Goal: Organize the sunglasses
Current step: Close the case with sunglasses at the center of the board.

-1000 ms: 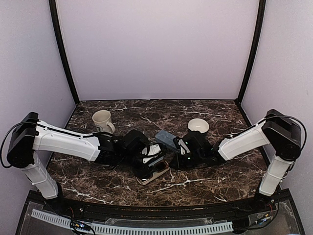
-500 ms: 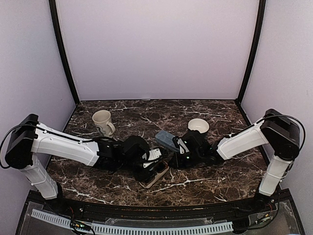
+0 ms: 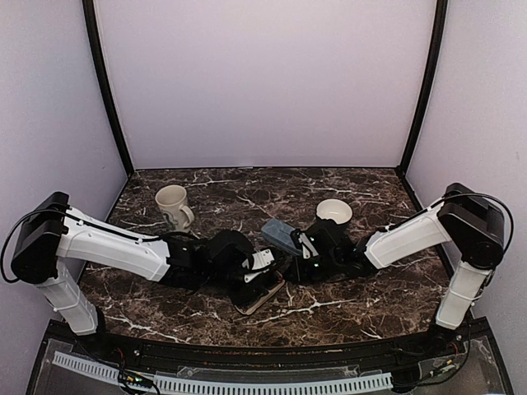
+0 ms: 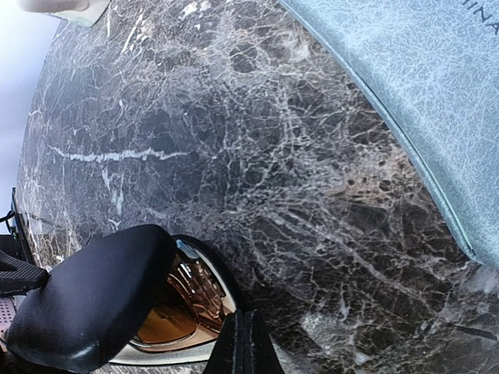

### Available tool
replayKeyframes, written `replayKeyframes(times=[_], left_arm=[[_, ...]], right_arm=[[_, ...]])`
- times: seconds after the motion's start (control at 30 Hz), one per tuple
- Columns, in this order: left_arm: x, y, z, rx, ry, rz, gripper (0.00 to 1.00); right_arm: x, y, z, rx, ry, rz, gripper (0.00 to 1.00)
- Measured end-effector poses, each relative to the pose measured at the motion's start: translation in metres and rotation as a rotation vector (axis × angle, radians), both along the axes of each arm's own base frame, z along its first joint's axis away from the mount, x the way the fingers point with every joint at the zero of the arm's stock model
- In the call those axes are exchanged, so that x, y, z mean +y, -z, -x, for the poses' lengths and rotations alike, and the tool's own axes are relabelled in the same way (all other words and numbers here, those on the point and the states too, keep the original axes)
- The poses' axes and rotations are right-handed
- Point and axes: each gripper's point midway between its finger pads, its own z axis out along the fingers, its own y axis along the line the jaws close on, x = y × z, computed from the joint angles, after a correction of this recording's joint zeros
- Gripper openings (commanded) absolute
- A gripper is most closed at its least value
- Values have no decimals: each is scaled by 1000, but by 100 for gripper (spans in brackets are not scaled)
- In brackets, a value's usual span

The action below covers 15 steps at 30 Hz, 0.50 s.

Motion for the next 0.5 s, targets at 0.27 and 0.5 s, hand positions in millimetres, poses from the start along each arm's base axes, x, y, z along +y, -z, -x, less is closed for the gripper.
replayKeyframes(times=[0.27,0.5], left_arm=[[-5,1,-1,0,-4,18,64],[-22,16,25,71,86,42,67]], right_arm=[[0,0,0,2,2,0,0],[3,-3,0,-4,-2,-12,0]])
